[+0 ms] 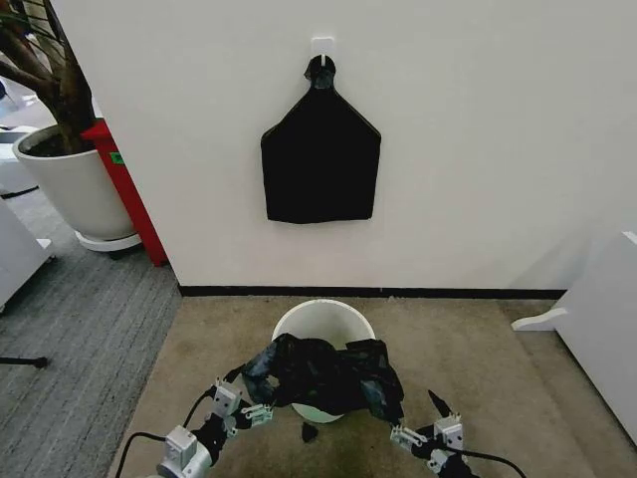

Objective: Place the garbage bag over the trash bin.

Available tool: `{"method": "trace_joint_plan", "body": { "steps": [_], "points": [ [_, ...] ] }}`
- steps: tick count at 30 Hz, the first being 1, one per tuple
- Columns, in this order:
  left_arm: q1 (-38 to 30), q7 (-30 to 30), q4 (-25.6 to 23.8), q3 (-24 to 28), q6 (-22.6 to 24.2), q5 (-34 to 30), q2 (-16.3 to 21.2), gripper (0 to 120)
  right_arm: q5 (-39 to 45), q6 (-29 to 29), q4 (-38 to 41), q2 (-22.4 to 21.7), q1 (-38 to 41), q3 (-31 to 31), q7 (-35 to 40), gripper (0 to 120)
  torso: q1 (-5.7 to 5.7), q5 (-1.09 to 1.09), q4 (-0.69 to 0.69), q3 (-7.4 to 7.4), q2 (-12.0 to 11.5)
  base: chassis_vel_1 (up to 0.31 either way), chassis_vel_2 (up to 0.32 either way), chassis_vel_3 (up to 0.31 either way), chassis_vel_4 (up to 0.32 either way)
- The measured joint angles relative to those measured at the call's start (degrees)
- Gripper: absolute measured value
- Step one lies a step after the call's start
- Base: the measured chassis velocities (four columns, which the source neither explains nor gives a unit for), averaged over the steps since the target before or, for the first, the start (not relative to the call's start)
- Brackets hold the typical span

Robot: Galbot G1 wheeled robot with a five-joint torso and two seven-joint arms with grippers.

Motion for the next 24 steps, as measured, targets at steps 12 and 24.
{"method": "trace_joint_plan", "body": {
  "steps": [12, 24],
  "points": [
    [-0.37, 12.22, 4.04, -6.18, -7.09, -9.37, 2.24, 100, 7.69, -0.69, 3.49, -1.55, -4.12, 0.42, -4.26, 100, 0.0, -0.01, -0.01, 0.0, 0.0, 0.0, 0.0, 0.0, 0.0],
    [1.65, 17.41, 2.39, -8.92, -8.82, -8.31, 3.43, 100, -4.86, 7.98, 3.46, -1.29, -7.01, 1.33, -7.13, 100, 0.0, 0.0, 0.0, 0.0, 0.0, 0.0, 0.0, 0.0, 0.0]
  ]
}}
